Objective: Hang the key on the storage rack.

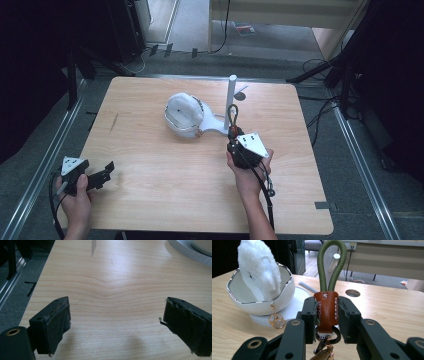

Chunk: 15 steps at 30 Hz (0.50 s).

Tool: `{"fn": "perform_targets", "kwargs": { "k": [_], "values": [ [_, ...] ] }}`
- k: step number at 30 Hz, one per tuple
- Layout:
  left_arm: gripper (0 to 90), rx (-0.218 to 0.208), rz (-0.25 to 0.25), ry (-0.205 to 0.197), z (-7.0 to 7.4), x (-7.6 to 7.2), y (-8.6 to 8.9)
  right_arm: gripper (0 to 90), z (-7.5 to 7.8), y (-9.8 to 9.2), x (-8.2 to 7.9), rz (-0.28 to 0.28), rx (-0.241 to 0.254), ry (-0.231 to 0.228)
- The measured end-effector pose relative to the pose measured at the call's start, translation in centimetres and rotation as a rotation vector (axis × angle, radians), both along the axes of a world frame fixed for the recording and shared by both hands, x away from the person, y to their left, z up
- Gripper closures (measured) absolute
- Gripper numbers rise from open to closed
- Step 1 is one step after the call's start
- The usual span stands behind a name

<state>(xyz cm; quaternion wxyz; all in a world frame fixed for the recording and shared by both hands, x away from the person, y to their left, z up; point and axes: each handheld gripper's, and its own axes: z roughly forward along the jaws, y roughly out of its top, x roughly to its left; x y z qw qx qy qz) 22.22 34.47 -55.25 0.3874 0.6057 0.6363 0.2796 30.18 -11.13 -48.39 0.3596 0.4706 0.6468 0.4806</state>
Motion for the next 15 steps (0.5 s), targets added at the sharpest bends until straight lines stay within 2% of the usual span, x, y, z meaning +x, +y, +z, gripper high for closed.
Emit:
{"fn": "perform_targets", "kwargs": {
  "k": [15],
  "values": [
    [7.8,0.0,0.0,0.0,0.0,0.0,0.0,69.5,-1.3,0.5,1.7,-0.001,-0.014,0.057]
  ]
}}
